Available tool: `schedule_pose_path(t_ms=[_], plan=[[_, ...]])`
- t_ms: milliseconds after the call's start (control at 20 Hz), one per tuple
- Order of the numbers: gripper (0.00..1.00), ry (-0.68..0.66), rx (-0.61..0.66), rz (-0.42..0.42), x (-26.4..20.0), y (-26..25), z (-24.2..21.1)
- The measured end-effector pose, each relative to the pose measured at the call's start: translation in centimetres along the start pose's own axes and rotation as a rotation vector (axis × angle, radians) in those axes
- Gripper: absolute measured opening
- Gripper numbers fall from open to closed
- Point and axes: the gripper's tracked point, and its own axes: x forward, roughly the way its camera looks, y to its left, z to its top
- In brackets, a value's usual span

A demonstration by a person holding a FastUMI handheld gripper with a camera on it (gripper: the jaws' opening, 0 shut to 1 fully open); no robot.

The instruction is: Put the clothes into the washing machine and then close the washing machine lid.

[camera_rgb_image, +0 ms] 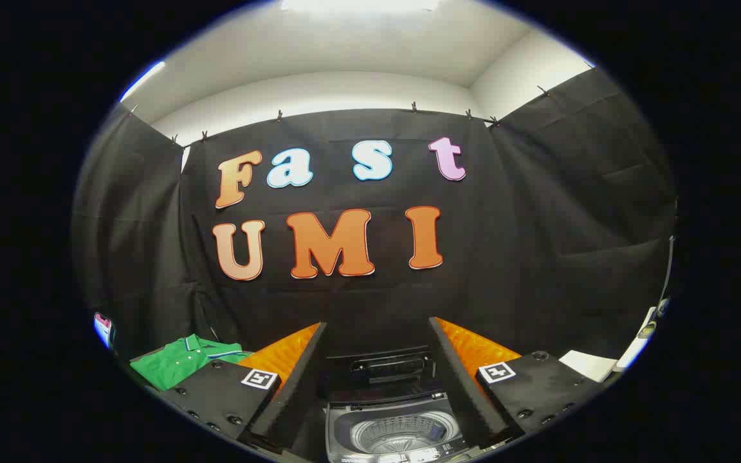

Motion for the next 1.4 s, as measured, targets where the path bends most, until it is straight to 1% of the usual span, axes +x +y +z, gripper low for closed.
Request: schedule_pose_path(t_ms=[650, 900, 1100, 1200, 1400], plan=[[0.98, -0.001, -0.001, 0.003, 0.6, 0.8, -0.3], [0.98, 0.001, -0.003, -0.006, 0.4, 0.8, -0.2], [0.98, -0.014, 0.008, -0.021, 0.8, 1.4, 0.7], [0.98, -0.026, 0.019, 0.003, 1.2, 2.8, 1.4], [0.98, -0.036, 0.040, 0.109, 2.3, 8.5, 2.4]])
